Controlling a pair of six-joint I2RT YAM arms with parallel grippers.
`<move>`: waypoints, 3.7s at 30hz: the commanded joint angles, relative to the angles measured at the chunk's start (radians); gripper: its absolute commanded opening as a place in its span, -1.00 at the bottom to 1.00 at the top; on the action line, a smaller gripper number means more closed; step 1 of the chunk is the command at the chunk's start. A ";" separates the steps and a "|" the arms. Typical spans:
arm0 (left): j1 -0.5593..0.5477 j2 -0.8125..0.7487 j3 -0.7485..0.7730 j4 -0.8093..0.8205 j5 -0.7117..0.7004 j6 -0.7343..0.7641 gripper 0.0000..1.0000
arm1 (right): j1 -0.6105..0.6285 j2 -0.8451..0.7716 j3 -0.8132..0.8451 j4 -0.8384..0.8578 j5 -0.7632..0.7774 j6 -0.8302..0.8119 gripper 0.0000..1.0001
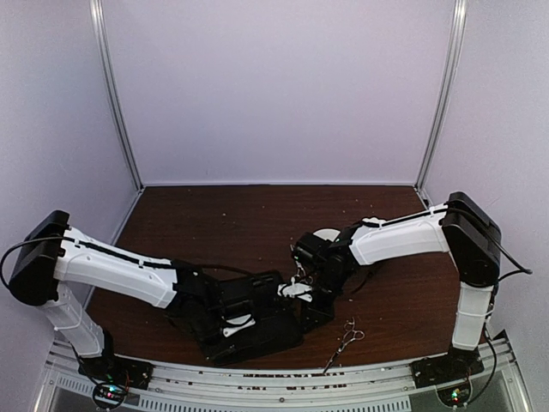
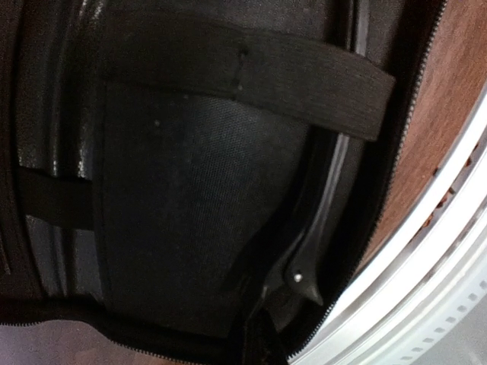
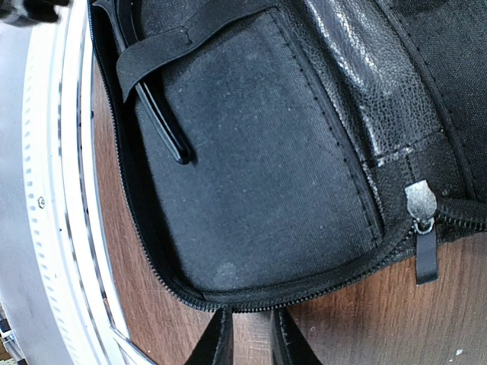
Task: Sort the hair-cutting tools
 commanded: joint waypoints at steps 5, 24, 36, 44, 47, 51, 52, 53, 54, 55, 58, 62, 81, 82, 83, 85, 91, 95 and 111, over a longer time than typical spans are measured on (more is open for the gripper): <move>-0.001 0.072 0.050 0.060 0.021 0.048 -1.00 | 0.005 0.005 0.025 -0.016 -0.006 -0.010 -0.60; -0.001 0.202 0.186 0.071 0.048 0.127 -1.00 | 0.005 -0.005 0.022 -0.019 -0.006 -0.012 -0.60; -0.002 0.076 0.103 0.010 0.013 0.068 -0.60 | -0.011 -0.083 0.032 -0.038 0.042 -0.024 -0.55; 0.039 -0.069 0.141 -0.069 -0.186 0.070 -0.27 | -0.060 -0.252 0.083 -0.099 0.182 -0.106 -0.34; 0.097 -0.103 0.189 -0.068 -0.343 0.071 -0.03 | -0.095 -0.268 0.177 -0.159 0.287 -0.169 -0.25; 0.188 -0.157 0.236 0.028 -0.497 0.101 0.40 | -0.108 -0.202 0.395 -0.257 0.418 -0.212 -0.24; 0.218 -0.168 0.246 0.056 -0.497 0.104 0.45 | -0.108 -0.175 0.470 -0.300 0.433 -0.213 -0.24; 0.255 -0.175 0.262 0.084 -0.481 0.111 0.48 | -0.108 -0.147 0.540 -0.346 0.445 -0.220 -0.23; 0.280 -0.179 0.277 0.105 -0.464 0.118 0.50 | -0.107 -0.122 0.614 -0.393 0.460 -0.229 -0.23; 0.303 -0.177 0.294 0.122 -0.447 0.124 0.51 | -0.107 -0.103 0.674 -0.424 0.476 -0.231 -0.23; 0.354 -0.136 0.367 0.123 -0.412 0.147 0.52 | -0.091 -0.128 0.686 -0.416 0.573 -0.279 -0.23; 0.375 -0.035 0.493 0.048 -0.410 0.175 0.49 | -0.055 -0.220 0.543 -0.384 0.730 -0.329 -0.24; 0.504 -0.247 0.230 0.568 -0.382 0.312 0.80 | -0.426 -0.578 -0.271 0.082 0.378 -0.010 -0.32; 0.514 -0.254 0.218 0.576 -0.372 0.308 0.79 | -0.431 -0.558 -0.273 0.076 0.374 -0.014 -0.34; 0.525 -0.264 0.203 0.587 -0.359 0.308 0.78 | -0.433 -0.540 -0.274 0.074 0.384 -0.019 -0.35; 0.533 -0.281 0.187 0.596 -0.359 0.314 0.75 | -0.438 -0.507 -0.271 0.075 0.411 -0.025 -0.35; 0.534 -0.326 0.196 0.568 -0.378 0.343 0.72 | -0.443 -0.411 -0.220 0.059 0.470 -0.066 -0.37; 0.534 -0.351 0.185 0.573 -0.374 0.344 0.72 | -0.443 -0.350 -0.190 0.068 0.532 -0.063 -0.41; 0.534 -0.325 0.203 0.547 -0.355 0.360 0.69 | -0.441 -0.268 -0.218 0.117 0.604 -0.050 -0.50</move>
